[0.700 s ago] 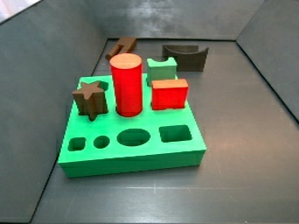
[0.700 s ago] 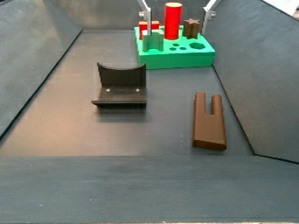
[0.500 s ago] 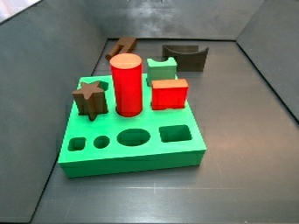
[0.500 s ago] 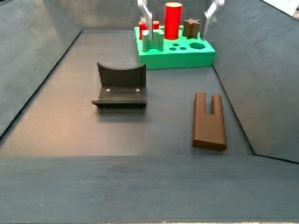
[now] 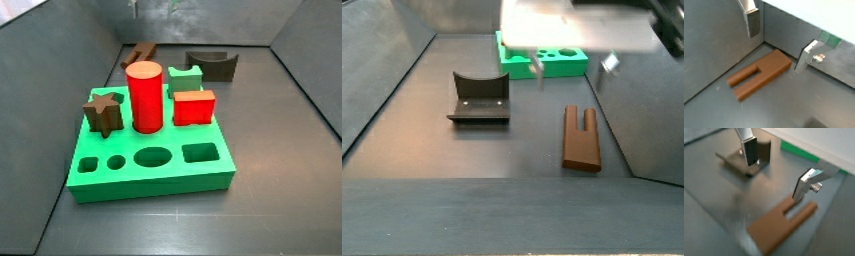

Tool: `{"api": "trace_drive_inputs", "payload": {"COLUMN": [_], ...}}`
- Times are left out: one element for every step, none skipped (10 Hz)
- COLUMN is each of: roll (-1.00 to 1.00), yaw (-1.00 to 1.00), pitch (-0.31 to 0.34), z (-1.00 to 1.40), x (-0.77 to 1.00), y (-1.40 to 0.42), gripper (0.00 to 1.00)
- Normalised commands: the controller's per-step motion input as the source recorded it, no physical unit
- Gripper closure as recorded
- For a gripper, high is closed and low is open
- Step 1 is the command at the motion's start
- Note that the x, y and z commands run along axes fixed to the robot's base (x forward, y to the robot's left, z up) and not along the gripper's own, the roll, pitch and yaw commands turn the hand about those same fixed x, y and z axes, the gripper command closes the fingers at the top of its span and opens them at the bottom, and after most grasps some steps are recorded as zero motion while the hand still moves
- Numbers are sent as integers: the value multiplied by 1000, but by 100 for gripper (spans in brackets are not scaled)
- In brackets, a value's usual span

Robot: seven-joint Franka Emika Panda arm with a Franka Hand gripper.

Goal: Pick up the square-circle object. Move up. Rotate the square-circle object. Place the square-circle object on the fixture. Regrasp the square-circle object. Move to above the board. Insert the square-circle object.
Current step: Pick up the square-circle object.

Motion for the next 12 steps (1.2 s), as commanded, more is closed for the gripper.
{"api": "trace_drive_inputs", "payload": {"roll": [-63, -77, -211, -226, -186, -161, -223, -224, -160, -133, -256, -307], "yaw": [-151, -126, 0, 0, 0, -89, -111, -100, -157, -234, -271, -217], "pitch": [-50, -33, -311, -253, -244, -243, -163, -144, -210, -230, -207, -236], "z": [-1000, -1000, -514, -566, -629, -651, -643, -663, -666, -657, -526, -360], "x": [-369, -60, -49, -131, -69, -57, -214, -200, 0, 0, -34, 0], "y": [546, 466, 86, 86, 86, 0, 0, 0, 11, 0, 140, 280], "gripper": [0, 0, 0, 0, 0, 0, 0, 0, 0, 0, 0, 0]}}
